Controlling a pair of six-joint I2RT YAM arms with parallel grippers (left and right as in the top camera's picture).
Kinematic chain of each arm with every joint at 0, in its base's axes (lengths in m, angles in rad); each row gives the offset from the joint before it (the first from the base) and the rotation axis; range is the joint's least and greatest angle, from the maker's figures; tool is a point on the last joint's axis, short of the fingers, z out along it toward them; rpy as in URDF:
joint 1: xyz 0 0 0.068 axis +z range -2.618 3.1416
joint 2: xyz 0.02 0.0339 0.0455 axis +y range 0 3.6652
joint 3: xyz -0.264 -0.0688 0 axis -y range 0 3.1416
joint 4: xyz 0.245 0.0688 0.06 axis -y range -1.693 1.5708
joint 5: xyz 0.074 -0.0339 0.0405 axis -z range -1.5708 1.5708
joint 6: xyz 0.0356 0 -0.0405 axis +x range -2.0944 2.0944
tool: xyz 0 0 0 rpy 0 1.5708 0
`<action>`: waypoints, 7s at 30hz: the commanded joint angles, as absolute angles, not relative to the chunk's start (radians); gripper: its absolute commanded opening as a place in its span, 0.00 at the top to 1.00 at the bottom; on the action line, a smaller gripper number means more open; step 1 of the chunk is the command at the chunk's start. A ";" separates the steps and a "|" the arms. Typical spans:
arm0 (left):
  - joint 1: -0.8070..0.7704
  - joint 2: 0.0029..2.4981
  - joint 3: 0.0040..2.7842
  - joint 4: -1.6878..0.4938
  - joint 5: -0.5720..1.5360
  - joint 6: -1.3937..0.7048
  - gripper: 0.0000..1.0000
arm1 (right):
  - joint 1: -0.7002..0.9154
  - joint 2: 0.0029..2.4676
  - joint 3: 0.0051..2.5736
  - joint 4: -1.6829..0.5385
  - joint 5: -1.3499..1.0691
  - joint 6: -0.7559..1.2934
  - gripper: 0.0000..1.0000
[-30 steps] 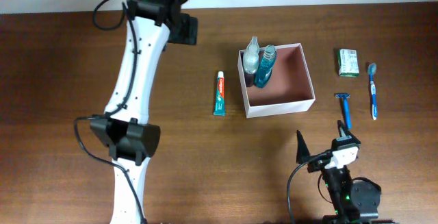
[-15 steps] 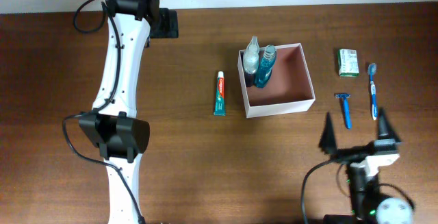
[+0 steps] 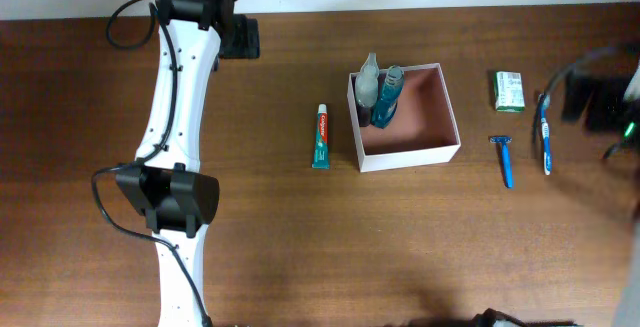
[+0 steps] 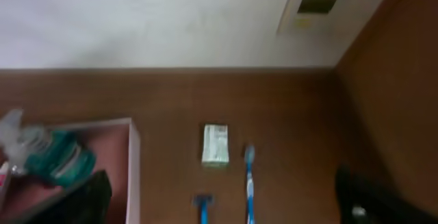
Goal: Pack container
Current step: 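Reach the right gripper to the green soap bar box and grasp it, then carry the soap bar box with the right gripper and drop it into the box, then move the right gripper over the blue razor and lower onto it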
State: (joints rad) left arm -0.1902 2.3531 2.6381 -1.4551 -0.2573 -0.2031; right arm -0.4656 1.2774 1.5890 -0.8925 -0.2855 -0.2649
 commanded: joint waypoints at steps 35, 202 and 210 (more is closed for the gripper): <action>-0.187 2.362 2.635 -1.458 -0.304 -0.212 0.01 | -0.296 2.285 2.117 -1.044 -0.067 -0.228 0.01; -0.187 2.362 2.635 -1.451 -0.323 -0.212 0.01 | -0.347 2.394 2.724 -1.699 -0.369 -0.044 0.01; -0.187 2.362 2.635 -1.451 -0.322 -0.212 0.01 | -0.366 2.349 2.607 -1.699 -0.336 -0.043 0.01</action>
